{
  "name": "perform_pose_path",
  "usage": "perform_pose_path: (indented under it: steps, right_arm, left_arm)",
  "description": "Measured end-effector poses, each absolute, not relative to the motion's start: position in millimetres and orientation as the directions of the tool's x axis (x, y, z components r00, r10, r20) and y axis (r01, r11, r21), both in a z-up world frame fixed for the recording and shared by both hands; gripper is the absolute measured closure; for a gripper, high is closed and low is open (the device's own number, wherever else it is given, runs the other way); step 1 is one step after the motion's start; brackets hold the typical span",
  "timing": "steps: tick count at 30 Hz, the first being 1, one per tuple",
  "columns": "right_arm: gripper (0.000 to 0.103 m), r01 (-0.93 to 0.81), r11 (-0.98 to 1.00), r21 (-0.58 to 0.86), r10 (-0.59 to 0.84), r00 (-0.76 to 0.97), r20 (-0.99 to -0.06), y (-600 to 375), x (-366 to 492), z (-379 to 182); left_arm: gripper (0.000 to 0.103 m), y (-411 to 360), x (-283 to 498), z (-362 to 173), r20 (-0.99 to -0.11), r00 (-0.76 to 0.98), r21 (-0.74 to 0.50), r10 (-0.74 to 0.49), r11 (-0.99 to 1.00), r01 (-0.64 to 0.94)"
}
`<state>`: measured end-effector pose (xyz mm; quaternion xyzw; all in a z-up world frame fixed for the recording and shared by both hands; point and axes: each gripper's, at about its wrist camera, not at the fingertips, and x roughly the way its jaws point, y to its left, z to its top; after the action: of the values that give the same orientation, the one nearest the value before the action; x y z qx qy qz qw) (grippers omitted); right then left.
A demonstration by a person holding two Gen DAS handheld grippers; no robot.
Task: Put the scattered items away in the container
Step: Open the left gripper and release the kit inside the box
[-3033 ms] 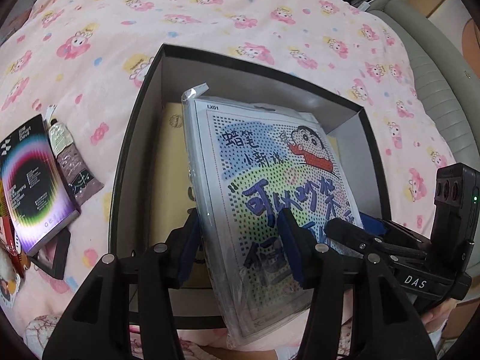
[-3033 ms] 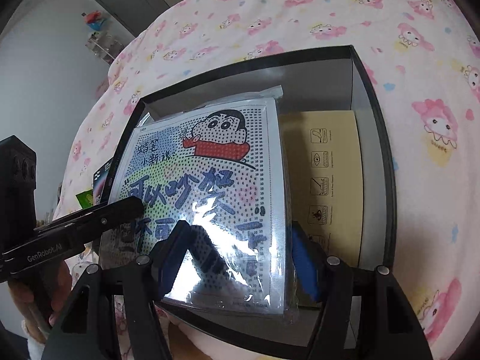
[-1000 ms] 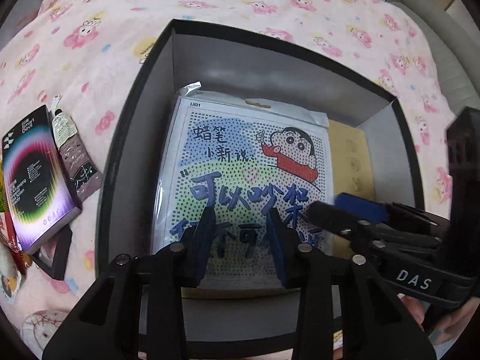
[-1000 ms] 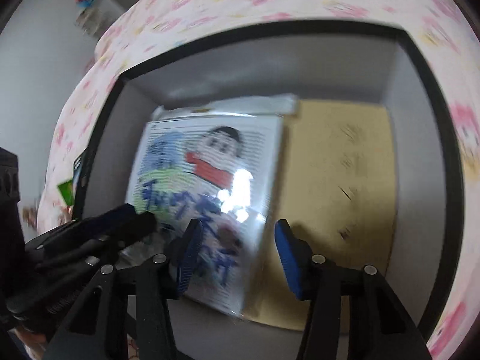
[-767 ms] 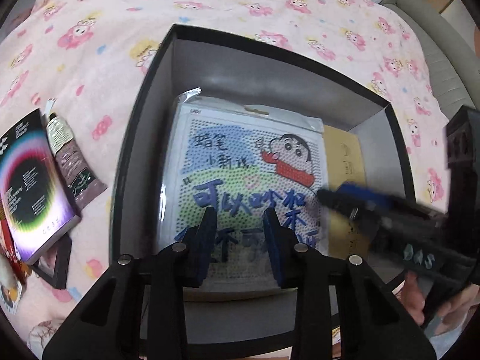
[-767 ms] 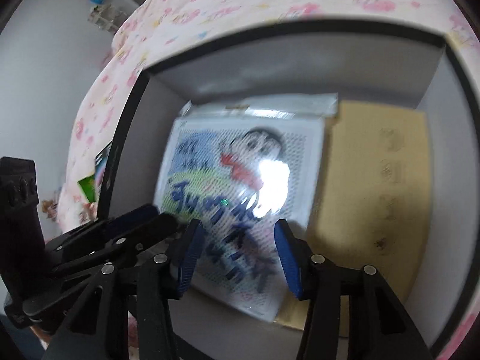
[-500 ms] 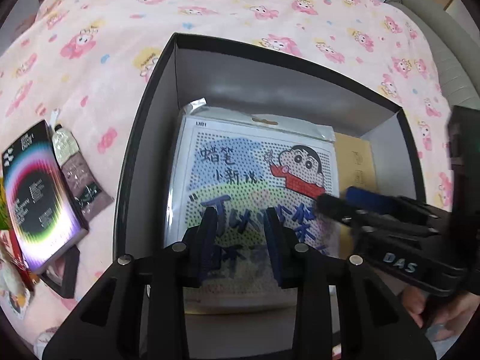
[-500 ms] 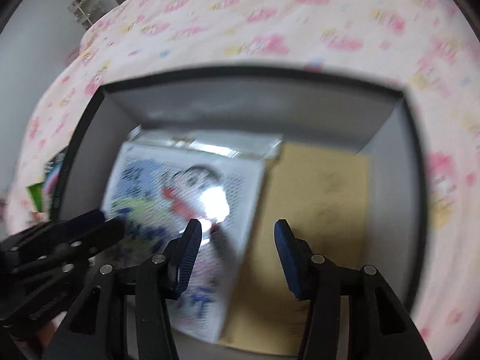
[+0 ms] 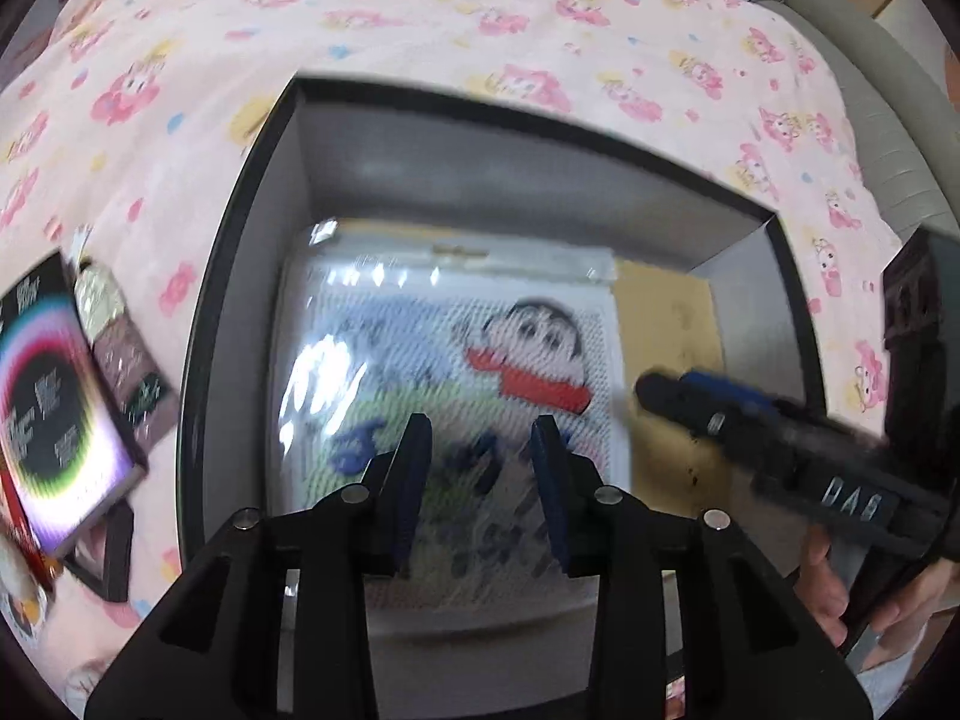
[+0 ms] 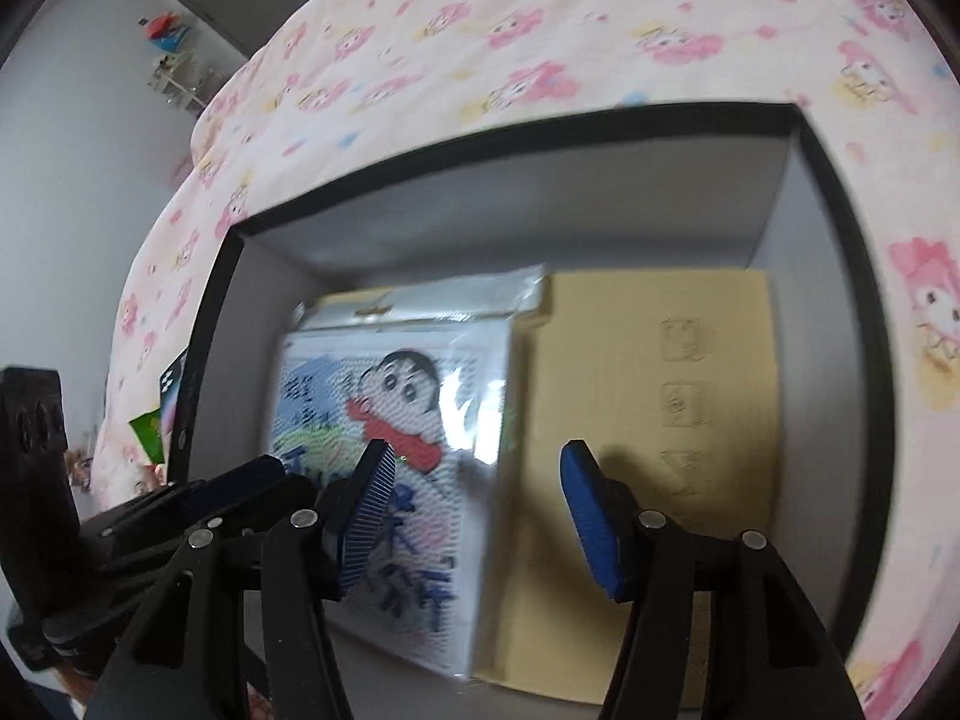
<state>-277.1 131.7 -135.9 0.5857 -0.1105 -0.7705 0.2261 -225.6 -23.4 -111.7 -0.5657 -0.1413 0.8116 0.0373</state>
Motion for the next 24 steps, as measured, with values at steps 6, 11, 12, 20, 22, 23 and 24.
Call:
perform_pose_path:
  steps: [6, 11, 12, 20, 22, 23, 24]
  right_arm:
    - [0.053, 0.245, -0.863, 0.442, -0.494, -0.220, -0.841, 114.9, -279.7, -142.8]
    - [0.053, 0.258, -0.850, 0.460, -0.503, -0.136, -0.853, 119.8, -275.5, -153.8]
    - [0.052, 0.265, -0.826, 0.498, -0.534, -0.086, -0.841, 117.0, -274.9, -159.9]
    - [0.048, 0.300, -0.797, 0.525, -0.565, -0.059, -0.823, 115.7, -249.5, -153.1]
    - [0.049, 0.305, -0.809, 0.502, -0.547, -0.081, -0.833, 117.8, -246.7, -151.6]
    - [0.049, 0.296, -0.818, 0.493, -0.539, -0.096, -0.837, 121.4, -245.5, -150.0]
    - [0.049, 0.290, -0.832, 0.473, -0.521, -0.119, -0.845, 126.2, -243.8, -146.6]
  left_arm:
    - [0.068, -25.7, -284.4, -107.4, -0.914, -0.357, -0.247, 0.196, -0.964, 0.103]
    - [0.068, -19.3, -307.3, -125.8, -0.933, -0.310, -0.225, 0.186, -0.970, 0.097]
    - [0.068, -18.9, -310.3, -131.6, -0.942, -0.292, -0.206, 0.167, -0.973, 0.108]
    - [0.062, -22.9, -287.1, -138.5, -0.941, -0.281, -0.227, 0.191, -0.969, 0.102]
    - [0.062, -20.8, -272.1, -133.0, -0.924, -0.303, -0.265, 0.232, -0.961, 0.073]
    - [0.062, -19.1, -264.2, -130.2, -0.913, -0.308, -0.300, 0.268, -0.952, 0.061]
    - [0.062, -16.5, -252.0, -128.0, -0.897, -0.308, -0.346, 0.317, -0.937, 0.041]
